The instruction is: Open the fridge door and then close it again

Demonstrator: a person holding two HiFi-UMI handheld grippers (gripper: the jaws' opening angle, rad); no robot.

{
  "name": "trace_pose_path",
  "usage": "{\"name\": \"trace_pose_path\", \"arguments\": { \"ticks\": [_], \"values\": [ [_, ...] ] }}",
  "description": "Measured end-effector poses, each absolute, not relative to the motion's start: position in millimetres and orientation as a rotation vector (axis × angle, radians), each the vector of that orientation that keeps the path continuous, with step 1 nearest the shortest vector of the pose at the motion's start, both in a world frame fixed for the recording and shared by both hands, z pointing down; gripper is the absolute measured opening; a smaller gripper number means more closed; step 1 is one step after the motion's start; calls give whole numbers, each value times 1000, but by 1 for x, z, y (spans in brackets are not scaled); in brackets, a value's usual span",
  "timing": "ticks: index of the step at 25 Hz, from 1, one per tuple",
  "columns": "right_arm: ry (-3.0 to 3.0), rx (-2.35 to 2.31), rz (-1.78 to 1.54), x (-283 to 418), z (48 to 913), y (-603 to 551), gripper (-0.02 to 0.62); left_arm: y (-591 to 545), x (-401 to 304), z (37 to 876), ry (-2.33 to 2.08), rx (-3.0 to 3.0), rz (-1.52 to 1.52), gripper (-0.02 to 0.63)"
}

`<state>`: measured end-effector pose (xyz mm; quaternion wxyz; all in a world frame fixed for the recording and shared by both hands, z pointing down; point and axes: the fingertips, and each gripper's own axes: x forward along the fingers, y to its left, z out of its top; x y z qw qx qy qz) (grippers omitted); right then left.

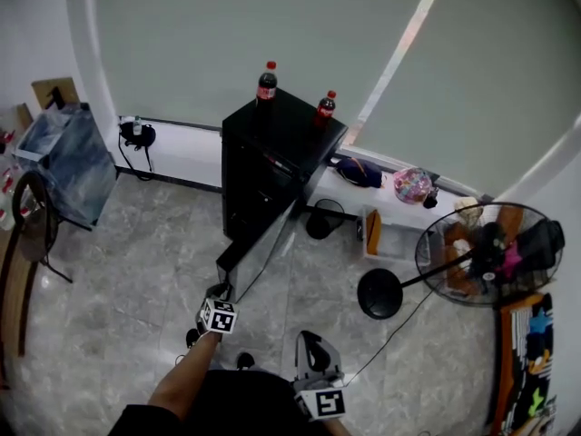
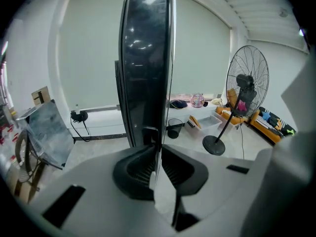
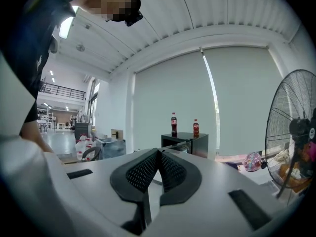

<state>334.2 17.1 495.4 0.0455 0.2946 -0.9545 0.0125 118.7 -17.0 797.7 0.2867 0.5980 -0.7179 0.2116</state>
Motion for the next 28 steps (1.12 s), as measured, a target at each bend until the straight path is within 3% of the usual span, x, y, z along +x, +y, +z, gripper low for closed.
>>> {"name": "trace_pose_path", "arguments": {
  "ticks": [12, 28],
  "values": [
    [-2928, 857, 50, 351, 501, 12, 9, -19, 143, 797, -1959, 1620, 558, 40],
    [-2936, 860, 55, 293, 500, 3, 9, -18, 99, 801, -1899, 1681, 574, 41]
  ]
}}
